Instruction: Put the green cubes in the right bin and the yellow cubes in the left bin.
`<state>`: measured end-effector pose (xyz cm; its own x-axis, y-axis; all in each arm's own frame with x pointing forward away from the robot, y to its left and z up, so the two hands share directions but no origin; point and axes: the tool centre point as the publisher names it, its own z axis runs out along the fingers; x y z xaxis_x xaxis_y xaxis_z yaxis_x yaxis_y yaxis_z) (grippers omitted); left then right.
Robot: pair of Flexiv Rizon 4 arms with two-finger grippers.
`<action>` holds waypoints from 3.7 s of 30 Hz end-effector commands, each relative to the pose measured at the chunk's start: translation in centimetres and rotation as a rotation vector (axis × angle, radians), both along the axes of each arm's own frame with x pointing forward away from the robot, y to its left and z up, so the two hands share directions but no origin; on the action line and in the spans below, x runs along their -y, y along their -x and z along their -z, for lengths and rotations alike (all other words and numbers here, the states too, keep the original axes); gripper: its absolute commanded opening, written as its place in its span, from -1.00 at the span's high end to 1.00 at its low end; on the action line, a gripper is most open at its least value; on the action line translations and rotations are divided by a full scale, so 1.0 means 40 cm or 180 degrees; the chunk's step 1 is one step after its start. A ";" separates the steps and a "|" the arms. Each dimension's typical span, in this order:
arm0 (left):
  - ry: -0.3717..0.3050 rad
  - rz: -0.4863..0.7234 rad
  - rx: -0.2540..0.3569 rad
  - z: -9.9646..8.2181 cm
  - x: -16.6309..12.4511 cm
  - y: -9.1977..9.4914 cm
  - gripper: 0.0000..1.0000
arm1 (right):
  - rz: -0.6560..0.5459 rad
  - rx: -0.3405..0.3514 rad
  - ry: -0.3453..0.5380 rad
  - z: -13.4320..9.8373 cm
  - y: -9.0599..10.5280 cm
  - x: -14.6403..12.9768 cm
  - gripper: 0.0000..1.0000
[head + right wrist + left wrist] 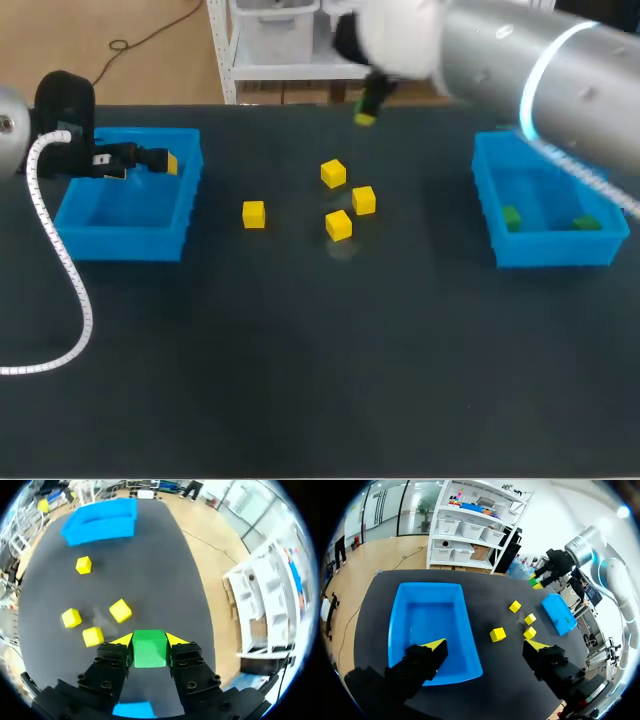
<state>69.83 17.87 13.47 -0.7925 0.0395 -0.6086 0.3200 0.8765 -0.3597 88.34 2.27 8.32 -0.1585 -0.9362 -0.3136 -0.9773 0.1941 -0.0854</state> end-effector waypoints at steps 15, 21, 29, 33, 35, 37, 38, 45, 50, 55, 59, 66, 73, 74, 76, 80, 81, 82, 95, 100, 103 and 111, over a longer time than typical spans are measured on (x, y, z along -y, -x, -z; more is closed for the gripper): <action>-0.0018 -0.0010 -0.0011 -0.001 0.003 -0.002 -1.00 | 0.1818 0.1250 -0.0819 -0.114 0.362 0.376 1.00; -0.0018 -0.0010 -0.0011 -0.001 0.003 -0.002 -1.00 | 0.2162 0.1154 -0.0797 -0.074 0.432 0.466 1.00; -0.0018 -0.0010 -0.0011 -0.001 0.003 -0.002 -1.00 | 0.2439 0.1111 -0.0828 -0.041 0.498 0.521 1.00; -0.0018 -0.0010 -0.0011 -0.001 0.003 -0.002 -1.00 | 0.2482 0.1072 -0.0765 -0.028 0.495 0.531 1.00; -0.0018 -0.0010 -0.0011 -0.001 0.003 -0.002 -1.00 | 0.2499 0.1052 -0.0769 -0.016 0.486 0.527 1.00; -0.0018 -0.0010 -0.0011 -0.001 0.003 -0.002 -1.00 | 0.2498 0.1026 -0.0770 -0.006 0.477 0.527 1.00; -0.0018 -0.0010 -0.0011 -0.001 0.003 -0.002 -1.00 | 0.2496 0.1014 -0.0773 -0.003 0.474 0.529 1.00; -0.0018 -0.0010 -0.0011 -0.001 0.003 -0.002 -1.00 | 0.2513 0.0926 -0.0753 0.013 0.457 0.529 -1.00; -0.0018 -0.0010 -0.0011 -0.001 0.003 -0.002 -1.00 | 0.2476 0.0915 -0.0773 0.026 0.441 0.520 -1.00; -0.0018 -0.0010 -0.0011 -0.001 0.003 -0.002 -1.00 | 0.2453 0.0903 -0.0820 0.028 0.429 0.510 -1.00; -0.0018 -0.0010 -0.0011 -0.001 0.003 -0.002 -1.00 | 0.2453 0.0903 -0.0820 0.028 0.429 0.510 -1.00; -0.0018 -0.0010 -0.0011 -0.001 0.003 -0.002 -1.00 | 0.2453 0.0903 -0.0820 0.028 0.429 0.510 -1.00; -0.0018 -0.0010 -0.0011 -0.001 0.003 -0.002 -1.00 | 0.2453 0.0903 -0.0820 0.028 0.429 0.510 -1.00; -0.0018 -0.0010 -0.0011 -0.001 0.003 -0.002 -1.00 | 0.2453 0.0903 -0.0820 0.028 0.429 0.510 -1.00; -0.0018 -0.0010 -0.0011 -0.001 0.003 -0.002 -1.00 | 0.2453 0.0903 -0.0820 0.028 0.429 0.510 -1.00; -0.0387 -0.0130 -0.0126 -0.005 -0.040 0.019 -1.00 | 0.2453 0.0903 -0.0820 0.028 0.429 0.510 -1.00; -0.0404 -0.0092 -0.0109 -0.012 -0.043 0.018 -1.00 | 0.2453 0.0903 -0.0820 0.028 0.429 0.510 -1.00; -0.0440 -0.0043 -0.0089 -0.018 -0.042 0.015 -1.00 | 0.2453 0.0903 -0.0820 0.028 0.429 0.510 -1.00; -0.0880 0.0811 -0.0446 -0.029 0.162 -0.110 -1.00 | 0.2453 0.0903 -0.0820 0.028 0.429 0.510 -1.00; -0.0843 0.0887 -0.0776 0.019 0.253 -0.129 -1.00 | 0.2453 0.0903 -0.0820 0.028 0.429 0.510 -1.00; -0.0810 0.0931 -0.0911 0.045 0.288 -0.137 -1.00 | 0.2453 0.0903 -0.0820 0.028 0.429 0.510 -1.00; -0.1204 0.0952 -0.1201 0.111 0.331 -0.124 -1.00 | 0.2453 0.0903 -0.0820 0.028 0.429 0.510 -1.00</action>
